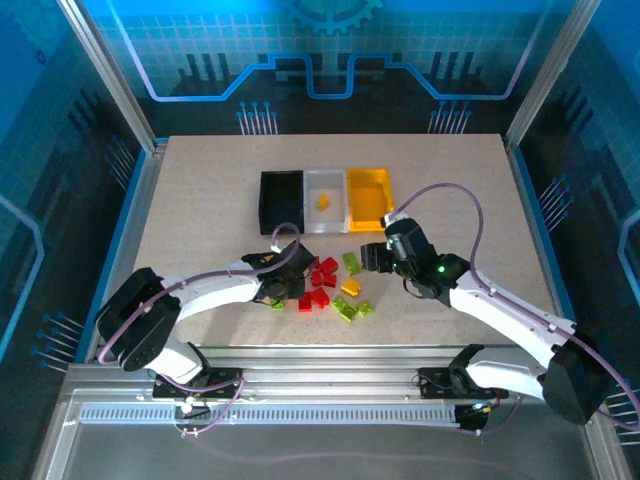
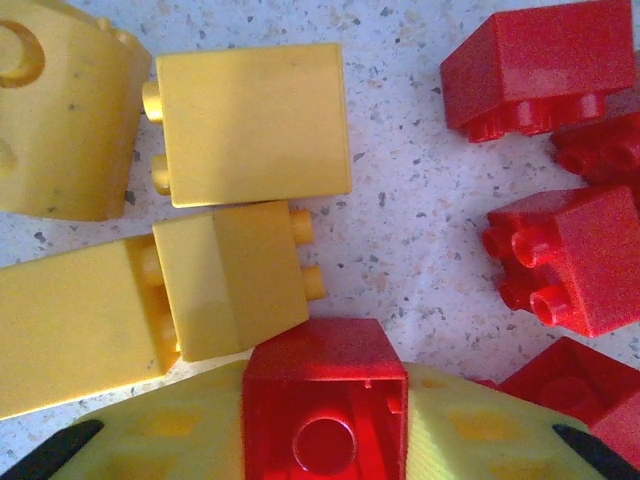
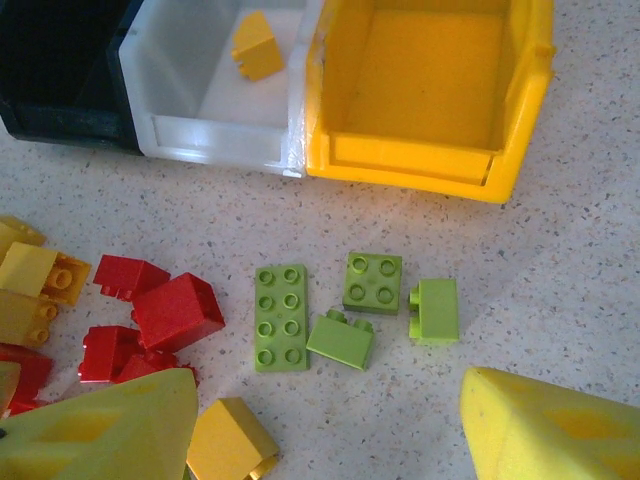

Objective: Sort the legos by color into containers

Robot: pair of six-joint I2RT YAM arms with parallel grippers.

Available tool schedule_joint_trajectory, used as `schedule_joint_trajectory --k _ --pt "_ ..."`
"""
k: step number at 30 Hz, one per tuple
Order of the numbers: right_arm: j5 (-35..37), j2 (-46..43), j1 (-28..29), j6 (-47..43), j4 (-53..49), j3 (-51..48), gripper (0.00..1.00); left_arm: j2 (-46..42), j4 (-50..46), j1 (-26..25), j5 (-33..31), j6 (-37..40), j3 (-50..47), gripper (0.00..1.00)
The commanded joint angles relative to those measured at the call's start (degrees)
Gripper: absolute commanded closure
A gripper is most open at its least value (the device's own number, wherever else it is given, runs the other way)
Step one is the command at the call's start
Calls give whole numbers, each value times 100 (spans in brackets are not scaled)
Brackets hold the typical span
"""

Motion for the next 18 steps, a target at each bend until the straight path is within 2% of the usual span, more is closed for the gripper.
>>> schedule_joint_trajectory --k 1,11,18 --pt "143 -174 -106 176 -58 35 29 -246 -30 -41 -44 71 0 63" --pt "25 -348 -428 350 -373 158 26 -575 -220 -41 -23 146 187 68" --pt "-10 -488 -564 341 -465 123 26 -672 -357 -36 143 387 973 69"
